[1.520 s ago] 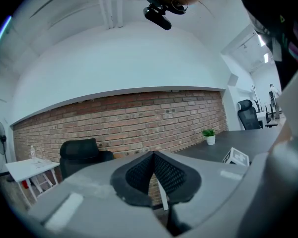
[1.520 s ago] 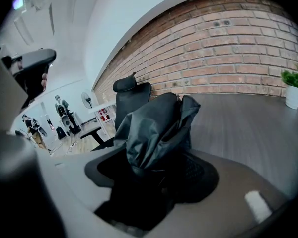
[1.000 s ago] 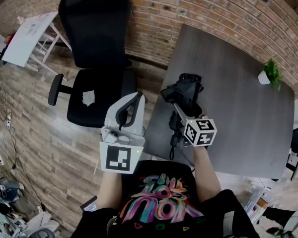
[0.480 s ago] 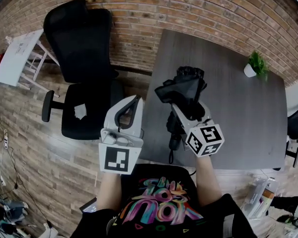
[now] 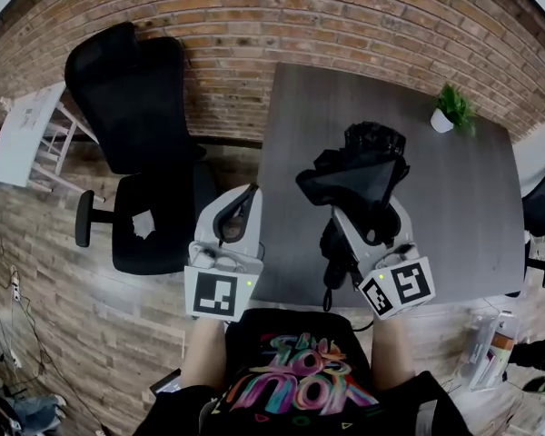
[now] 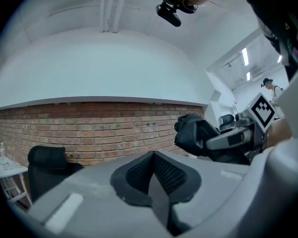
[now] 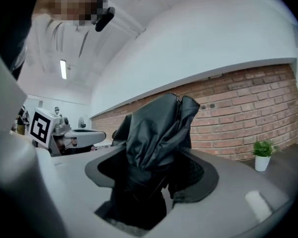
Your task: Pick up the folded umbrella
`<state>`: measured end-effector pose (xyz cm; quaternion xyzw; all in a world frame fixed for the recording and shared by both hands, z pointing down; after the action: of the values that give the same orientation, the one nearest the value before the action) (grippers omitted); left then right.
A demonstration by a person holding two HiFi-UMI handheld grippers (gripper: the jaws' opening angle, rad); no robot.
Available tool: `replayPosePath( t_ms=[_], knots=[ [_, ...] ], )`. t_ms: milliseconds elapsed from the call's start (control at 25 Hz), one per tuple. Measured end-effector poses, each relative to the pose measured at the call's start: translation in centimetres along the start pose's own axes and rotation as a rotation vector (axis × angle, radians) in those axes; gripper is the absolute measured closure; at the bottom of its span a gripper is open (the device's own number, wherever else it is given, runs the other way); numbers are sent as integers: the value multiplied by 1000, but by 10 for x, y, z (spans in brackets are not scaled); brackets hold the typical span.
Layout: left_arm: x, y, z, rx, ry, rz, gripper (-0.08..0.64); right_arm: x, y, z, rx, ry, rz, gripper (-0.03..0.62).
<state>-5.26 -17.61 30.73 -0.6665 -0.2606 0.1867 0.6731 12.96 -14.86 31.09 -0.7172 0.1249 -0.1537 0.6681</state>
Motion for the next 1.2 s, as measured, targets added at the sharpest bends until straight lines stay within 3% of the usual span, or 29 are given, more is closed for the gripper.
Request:
replayPosePath(
  t_ms=[360, 1200],
  knots=[
    [13, 5, -6, 13, -32, 47, 560, 13, 11, 33, 35, -71, 50, 298],
    [-16, 11, 2, 18, 38, 39, 559, 13, 8, 19, 44, -66, 23, 298]
  ],
)
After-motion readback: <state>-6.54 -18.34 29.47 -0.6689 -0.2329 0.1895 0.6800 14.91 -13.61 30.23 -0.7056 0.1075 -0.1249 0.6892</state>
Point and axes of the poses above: the fingertips, and each gripper's own axes: z backward along the fingers, x to its right, y out of its top, the point moved 3 cm from there along z, backward along the fingers, and after that the axes turned 1 degree about -y, right-handed, at the moved point
